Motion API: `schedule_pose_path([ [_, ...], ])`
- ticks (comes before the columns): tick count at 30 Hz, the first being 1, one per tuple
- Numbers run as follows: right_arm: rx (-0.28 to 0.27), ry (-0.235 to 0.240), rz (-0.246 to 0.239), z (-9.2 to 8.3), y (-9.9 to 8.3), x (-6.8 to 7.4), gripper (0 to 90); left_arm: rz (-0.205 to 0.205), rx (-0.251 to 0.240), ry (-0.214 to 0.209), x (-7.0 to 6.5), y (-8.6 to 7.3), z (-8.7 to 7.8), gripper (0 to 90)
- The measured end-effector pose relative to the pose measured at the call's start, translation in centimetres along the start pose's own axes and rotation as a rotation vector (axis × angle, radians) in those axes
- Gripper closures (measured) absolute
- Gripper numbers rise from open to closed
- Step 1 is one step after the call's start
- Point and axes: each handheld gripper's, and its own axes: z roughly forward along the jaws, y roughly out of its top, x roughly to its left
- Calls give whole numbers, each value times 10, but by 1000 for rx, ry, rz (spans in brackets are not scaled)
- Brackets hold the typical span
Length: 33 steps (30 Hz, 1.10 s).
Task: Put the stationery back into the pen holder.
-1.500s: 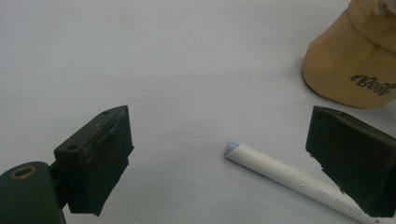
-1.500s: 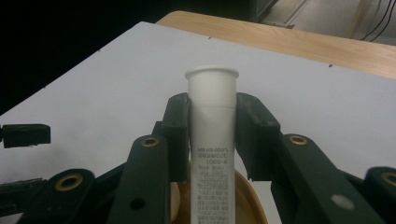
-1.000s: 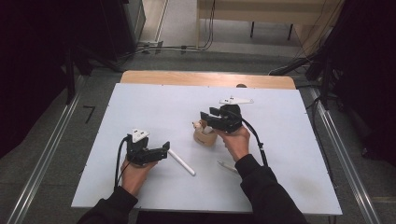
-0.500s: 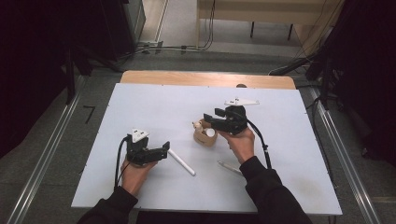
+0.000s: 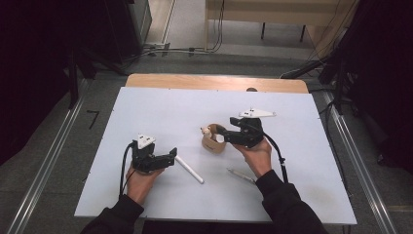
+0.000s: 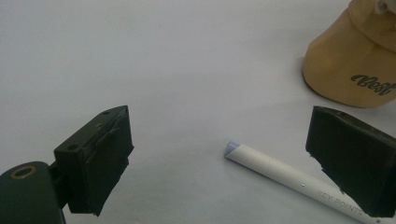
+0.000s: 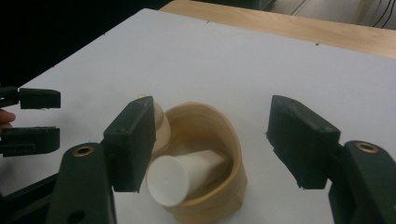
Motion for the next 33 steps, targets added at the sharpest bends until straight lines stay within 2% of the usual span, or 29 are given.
schedule_pose_path([
  [10, 0, 0, -5, -15, -11, 1, 252, 1, -1, 1, 0, 0, -1, 75],
  [17, 12, -11, -32, -29, -23, 2, 252, 1, -1, 3, 0, 0, 0, 75],
  [23, 8, -21, -18, -39, -34, -1, 252, 2, 1, 4, -1, 0, 0, 75],
  [25, 5, -41, -34, -42, -38, -1, 253, 4, -3, 5, -1, -1, 0, 75],
  [33, 18, -38, -30, -51, -52, -1, 253, 8, -10, -8, -5, -1, -2, 75],
])
